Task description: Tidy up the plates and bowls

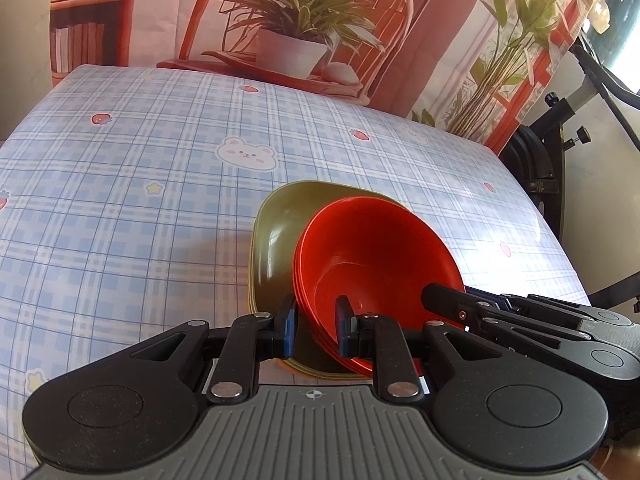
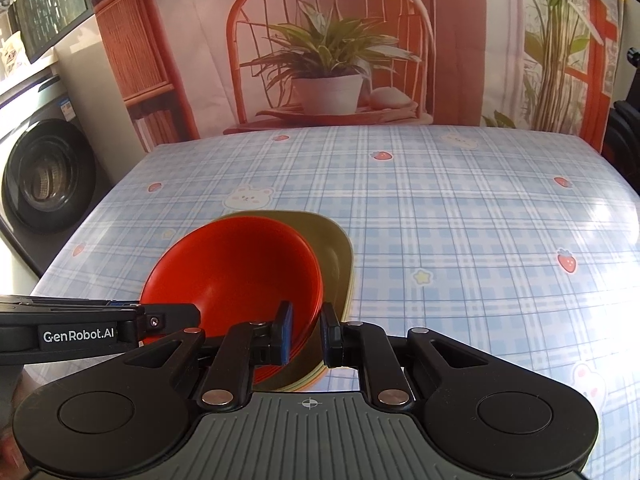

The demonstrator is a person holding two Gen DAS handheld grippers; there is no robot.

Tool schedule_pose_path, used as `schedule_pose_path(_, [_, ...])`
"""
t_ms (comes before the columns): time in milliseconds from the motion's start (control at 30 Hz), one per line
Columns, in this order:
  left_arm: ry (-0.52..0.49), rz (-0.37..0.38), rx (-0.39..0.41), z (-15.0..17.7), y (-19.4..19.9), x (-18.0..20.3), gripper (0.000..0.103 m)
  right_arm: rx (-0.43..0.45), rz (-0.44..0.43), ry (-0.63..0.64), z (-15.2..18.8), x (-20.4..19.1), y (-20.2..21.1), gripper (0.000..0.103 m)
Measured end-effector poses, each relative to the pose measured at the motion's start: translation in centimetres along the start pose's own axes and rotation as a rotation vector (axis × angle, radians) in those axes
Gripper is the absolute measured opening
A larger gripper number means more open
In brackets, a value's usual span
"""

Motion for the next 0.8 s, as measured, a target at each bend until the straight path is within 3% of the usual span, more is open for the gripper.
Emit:
schedule_pose_path(400, [0.006,-0.04,0.024,-0.5,0.4,-0.4,0.02,-0.01,-0.028,0.027,0.1,-0.4,0.0,0.018])
schedule_pose_path(800, [-0.061,-0.074,0.064,-1.3,2.3,0.8,0.025,0.016,-0.042,0.012,0.1,0.0,1.1,0.024])
Point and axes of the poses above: each gripper's, at about its wrist camera, not at the fingertips, and y roughly against the way its jaws point, x to its right, z to its underside, the point moved 3 cm from there along -y, roughly the way its jaws point, and after that the axes turned 4 degrees about -x, right-handed, at the moved point
